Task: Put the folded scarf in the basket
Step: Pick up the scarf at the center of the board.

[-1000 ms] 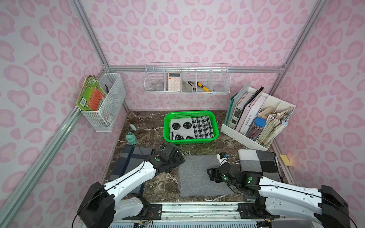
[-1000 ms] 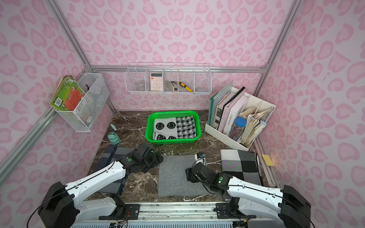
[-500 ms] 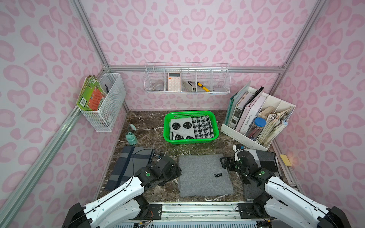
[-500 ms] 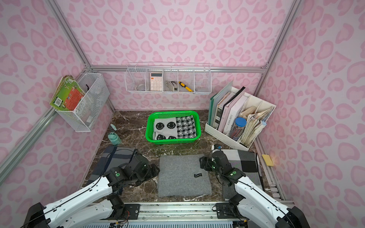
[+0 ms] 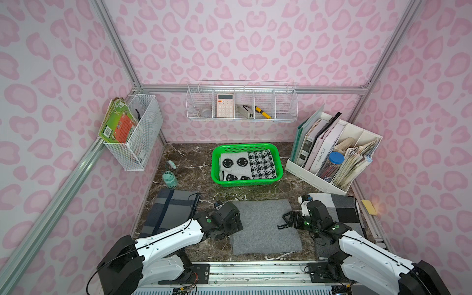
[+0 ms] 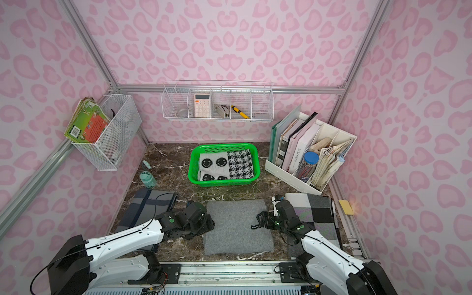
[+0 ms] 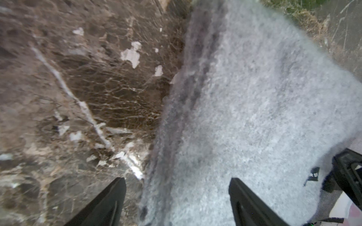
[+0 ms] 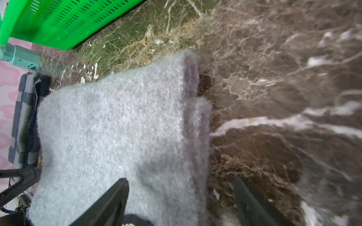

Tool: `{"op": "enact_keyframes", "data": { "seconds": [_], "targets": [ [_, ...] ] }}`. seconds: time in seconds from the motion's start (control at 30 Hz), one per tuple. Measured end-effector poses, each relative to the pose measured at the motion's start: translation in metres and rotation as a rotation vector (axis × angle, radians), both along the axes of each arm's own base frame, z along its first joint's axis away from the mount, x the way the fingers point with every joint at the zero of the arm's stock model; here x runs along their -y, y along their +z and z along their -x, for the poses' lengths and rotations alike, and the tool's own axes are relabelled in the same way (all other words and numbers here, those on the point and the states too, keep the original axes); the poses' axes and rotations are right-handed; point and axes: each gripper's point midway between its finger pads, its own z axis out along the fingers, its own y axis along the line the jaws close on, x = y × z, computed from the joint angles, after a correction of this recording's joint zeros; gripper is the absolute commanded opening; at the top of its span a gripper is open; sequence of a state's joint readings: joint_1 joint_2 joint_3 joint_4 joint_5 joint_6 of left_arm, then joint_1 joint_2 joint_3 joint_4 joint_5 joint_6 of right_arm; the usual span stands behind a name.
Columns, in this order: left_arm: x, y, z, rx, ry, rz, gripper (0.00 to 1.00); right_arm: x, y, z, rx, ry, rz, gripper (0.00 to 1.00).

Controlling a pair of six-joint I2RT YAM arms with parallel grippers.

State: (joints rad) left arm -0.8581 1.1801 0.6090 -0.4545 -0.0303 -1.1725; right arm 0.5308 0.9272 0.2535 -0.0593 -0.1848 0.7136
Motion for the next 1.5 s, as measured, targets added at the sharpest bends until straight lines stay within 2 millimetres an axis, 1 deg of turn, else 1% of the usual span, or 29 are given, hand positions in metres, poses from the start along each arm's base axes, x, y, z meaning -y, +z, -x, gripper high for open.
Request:
{"op": "enact_keyframes", "data": {
  "seconds": [0.07, 0.2, 0.37, 0.5, 0.67, 0.77, 0.83, 0.87, 0.9, 0.93, 0.97, 1.0, 1.03, 1.07, 1.17, 1.27, 1.5],
  "targets": [
    [0.002, -0.004, 0.001, -0.013, -0.003, -0.002, 0.86, 0.001, -0.004, 0.003, -0.008, 0.001, 0.002, 0.87],
    [0.005, -0.012, 0.0, -0.03, 0.0, -0.011, 0.85, 0.0, -0.003, 0.002, -0.011, -0.004, -0.011, 0.87],
    [0.007, -0.015, 0.001, -0.042, 0.014, -0.01, 0.84, -0.003, -0.003, 0.003, -0.001, 0.004, -0.03, 0.87],
    [0.011, -0.014, -0.001, -0.036, 0.026, 0.01, 0.79, -0.007, -0.004, 0.003, 0.004, 0.019, -0.041, 0.87],
    [0.014, -0.018, -0.002, -0.039, 0.025, 0.011, 0.75, -0.016, -0.005, 0.006, 0.006, 0.046, -0.039, 0.86],
    [0.017, -0.022, -0.003, -0.044, 0.022, 0.011, 0.67, -0.022, -0.007, 0.01, 0.0, 0.06, -0.035, 0.75],
    [0.019, -0.024, -0.004, -0.045, 0.021, 0.012, 0.6, -0.026, -0.007, 0.012, -0.005, 0.069, -0.035, 0.64],
    [0.02, -0.025, -0.004, -0.048, 0.019, 0.014, 0.52, -0.026, -0.008, 0.013, -0.011, 0.069, -0.033, 0.54],
    [0.02, -0.025, -0.004, -0.049, 0.017, 0.017, 0.4, -0.026, -0.009, 0.015, -0.02, 0.068, -0.033, 0.37],
    [0.021, -0.025, -0.004, -0.049, 0.017, 0.02, 0.32, -0.026, -0.011, 0.017, -0.032, 0.068, -0.028, 0.24],
    [0.023, -0.023, -0.005, -0.048, 0.014, 0.026, 0.23, -0.025, -0.013, 0.019, -0.045, 0.068, -0.025, 0.13],
    [0.025, -0.022, -0.005, -0.046, 0.009, 0.032, 0.12, -0.025, -0.012, 0.02, -0.049, 0.065, -0.028, 0.05],
    [0.027, -0.02, -0.006, -0.043, 0.004, 0.038, 0.04, -0.026, -0.01, 0.02, -0.044, 0.067, -0.034, 0.0],
    [0.028, -0.019, -0.007, -0.039, -0.002, 0.043, 0.0, -0.028, -0.006, 0.018, -0.037, 0.063, -0.047, 0.0],
    [0.03, -0.013, -0.006, -0.022, -0.02, 0.055, 0.0, -0.03, 0.003, 0.019, -0.015, 0.07, -0.065, 0.0],
    [0.03, -0.002, -0.005, 0.0, -0.029, 0.078, 0.0, -0.033, 0.016, 0.021, 0.02, 0.077, -0.1, 0.0],
    [0.026, 0.033, -0.005, 0.097, -0.041, 0.146, 0.0, -0.04, 0.053, 0.025, 0.127, 0.098, -0.204, 0.0]
  ]
}}
